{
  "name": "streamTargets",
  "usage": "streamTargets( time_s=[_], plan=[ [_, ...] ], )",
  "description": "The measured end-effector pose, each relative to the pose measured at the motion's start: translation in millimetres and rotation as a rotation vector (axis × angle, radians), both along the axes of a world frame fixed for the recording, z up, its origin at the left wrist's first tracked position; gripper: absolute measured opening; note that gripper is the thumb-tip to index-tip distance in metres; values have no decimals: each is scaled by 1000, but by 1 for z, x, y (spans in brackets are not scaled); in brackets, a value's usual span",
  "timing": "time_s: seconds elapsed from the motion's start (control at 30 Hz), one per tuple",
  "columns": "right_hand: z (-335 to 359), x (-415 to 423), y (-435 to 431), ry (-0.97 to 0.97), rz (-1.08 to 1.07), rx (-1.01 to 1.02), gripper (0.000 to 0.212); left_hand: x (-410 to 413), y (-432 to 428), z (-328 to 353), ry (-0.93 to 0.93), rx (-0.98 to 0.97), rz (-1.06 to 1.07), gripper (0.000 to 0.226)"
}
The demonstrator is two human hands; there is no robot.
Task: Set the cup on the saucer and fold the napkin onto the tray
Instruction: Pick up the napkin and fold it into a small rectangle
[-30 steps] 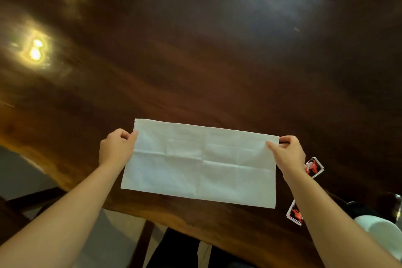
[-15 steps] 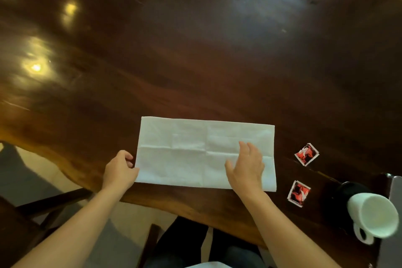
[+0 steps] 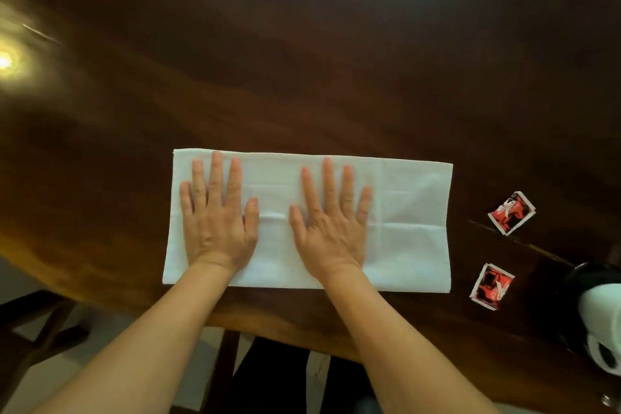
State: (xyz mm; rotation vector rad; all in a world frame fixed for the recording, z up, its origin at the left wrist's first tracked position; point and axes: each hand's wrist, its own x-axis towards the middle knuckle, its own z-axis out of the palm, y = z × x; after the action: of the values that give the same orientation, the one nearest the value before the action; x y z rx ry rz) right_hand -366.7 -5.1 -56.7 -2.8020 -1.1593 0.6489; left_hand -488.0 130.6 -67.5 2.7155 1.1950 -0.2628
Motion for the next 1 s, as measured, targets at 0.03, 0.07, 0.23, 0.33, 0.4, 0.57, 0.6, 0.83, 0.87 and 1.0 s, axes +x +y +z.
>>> streamTargets(
  time_s=[0.03, 0.07, 0.23, 0.33, 0.4, 0.57, 0.6, 0.83, 0.87, 1.0],
  plan=[
    [-1, 6, -28, -46, -50, -19, 69, -1, 0, 1, 0, 12, 17, 72],
    [-1, 15, -55, -79, -106, -39, 70, 0, 0, 3, -1, 22, 25, 72],
    [1, 50, -118, -91, -269, -114, 68, 0, 2, 6, 6, 18, 18, 76],
    [3, 50, -115, -84, -249, -135, 68, 0, 2, 7, 17, 12, 6, 78],
    [9, 53, -104, -26, -299, -98, 67, 0, 3, 8, 28, 4, 4, 79],
    [36, 16, -27, 62, -428, 139, 68, 6, -5, 20, 27, -98, 58, 76],
    [41, -4, -5, 99, -306, 154, 68, 5, -13, 22, 19, -109, 55, 76],
    [4, -67, -13, 98, 179, 38, 61, -55, -37, 8, 52, -34, 7, 70],
    [0, -57, -28, 58, 148, 27, 63, -56, -34, 7, 29, -31, -11, 68],
    [-2, 4, -79, -58, 22, -45, 67, -54, -35, 6, 9, -23, -34, 67]
  ],
)
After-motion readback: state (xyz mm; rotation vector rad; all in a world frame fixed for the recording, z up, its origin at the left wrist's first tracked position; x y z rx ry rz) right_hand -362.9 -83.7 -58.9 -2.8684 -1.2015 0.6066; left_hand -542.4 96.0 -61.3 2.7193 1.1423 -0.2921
